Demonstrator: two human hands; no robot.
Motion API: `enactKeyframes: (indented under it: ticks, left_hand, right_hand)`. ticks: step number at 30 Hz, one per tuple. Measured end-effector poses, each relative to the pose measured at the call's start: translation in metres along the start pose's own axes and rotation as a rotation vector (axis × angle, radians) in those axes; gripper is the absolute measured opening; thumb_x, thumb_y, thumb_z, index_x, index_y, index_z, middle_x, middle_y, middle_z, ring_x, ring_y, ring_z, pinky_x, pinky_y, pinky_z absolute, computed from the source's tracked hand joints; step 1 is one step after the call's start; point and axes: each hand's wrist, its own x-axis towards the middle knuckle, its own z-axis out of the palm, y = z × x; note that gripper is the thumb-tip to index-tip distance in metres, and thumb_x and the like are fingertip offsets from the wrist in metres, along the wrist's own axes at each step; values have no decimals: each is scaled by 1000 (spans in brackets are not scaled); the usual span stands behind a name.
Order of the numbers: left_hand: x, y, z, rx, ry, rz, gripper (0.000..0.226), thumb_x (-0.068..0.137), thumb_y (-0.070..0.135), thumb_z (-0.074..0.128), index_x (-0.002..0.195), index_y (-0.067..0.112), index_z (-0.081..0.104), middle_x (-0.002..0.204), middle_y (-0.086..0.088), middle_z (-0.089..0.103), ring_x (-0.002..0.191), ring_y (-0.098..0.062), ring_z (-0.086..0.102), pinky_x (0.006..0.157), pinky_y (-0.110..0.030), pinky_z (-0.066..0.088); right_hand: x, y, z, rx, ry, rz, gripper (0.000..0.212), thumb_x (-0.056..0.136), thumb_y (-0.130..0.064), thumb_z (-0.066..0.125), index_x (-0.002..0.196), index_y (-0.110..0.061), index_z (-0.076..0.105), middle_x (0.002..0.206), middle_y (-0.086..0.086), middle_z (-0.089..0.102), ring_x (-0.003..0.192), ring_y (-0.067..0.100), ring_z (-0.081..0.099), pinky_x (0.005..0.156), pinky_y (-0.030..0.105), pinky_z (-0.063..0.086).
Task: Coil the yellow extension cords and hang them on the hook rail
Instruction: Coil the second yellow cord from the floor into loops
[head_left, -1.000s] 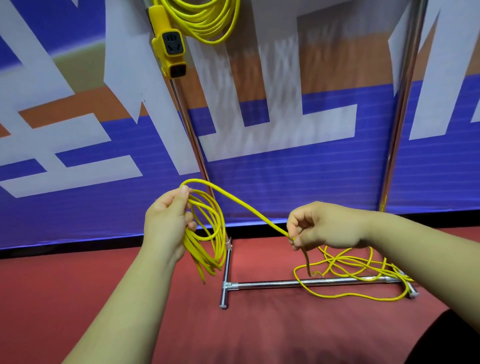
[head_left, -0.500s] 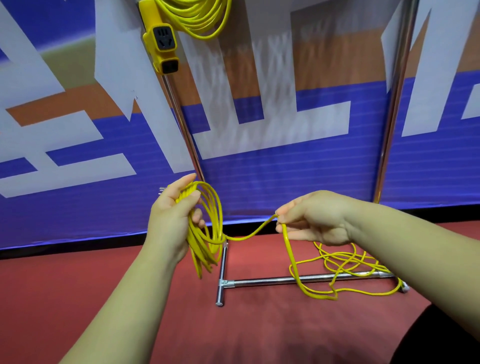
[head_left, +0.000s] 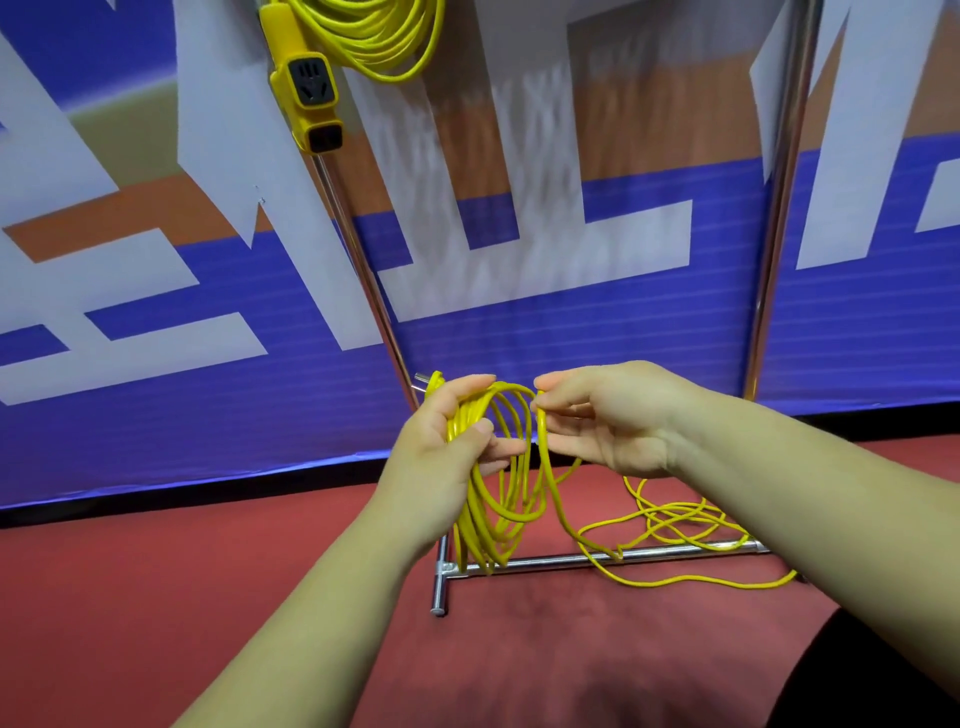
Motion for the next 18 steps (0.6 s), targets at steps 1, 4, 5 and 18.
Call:
enactKeyframes:
  ticks: [1, 4, 5, 18]
  left_hand:
    - [0, 1, 3, -20, 4, -11, 37, 103, -2, 43, 128, 23, 55, 76, 4, 70, 94, -34, 75, 90, -47, 58]
    - [1, 3, 10, -120, 16, -28, 38, 103, -4, 41, 127, 23, 52, 71, 2, 65, 92, -45, 73, 83, -48, 61]
    - [1, 4, 12, -150, 16, -33, 39, 103, -5, 41, 127, 23, 52, 74, -1, 65, 89, -45, 73, 76, -43, 62]
    - [3, 9, 11, -138, -34, -12, 39, 101, -1, 50, 132, 23, 54, 79, -17, 55, 54, -23, 53, 53, -35, 53]
  right_hand:
    - [-1, 0, 0, -1, 11, -14, 15, 90, 5, 62, 96, -7, 67, 89, 11, 68, 79, 19, 68, 70, 33, 63]
    - [-2, -2, 2, 15, 51, -48, 12, 89, 4, 66, 93, -7, 68, 86, 11, 70, 73, 17, 70, 56, 23, 60]
    - [-2, -3, 1, 23, 58, -53, 11, 89, 4, 67, 92, -6, 68, 85, 11, 70, 72, 17, 70, 56, 22, 60]
    - [3, -4, -12, -401, 114, -295, 10, 82, -10, 79, 87, -11, 69, 73, 7, 72, 65, 13, 69, 61, 23, 57]
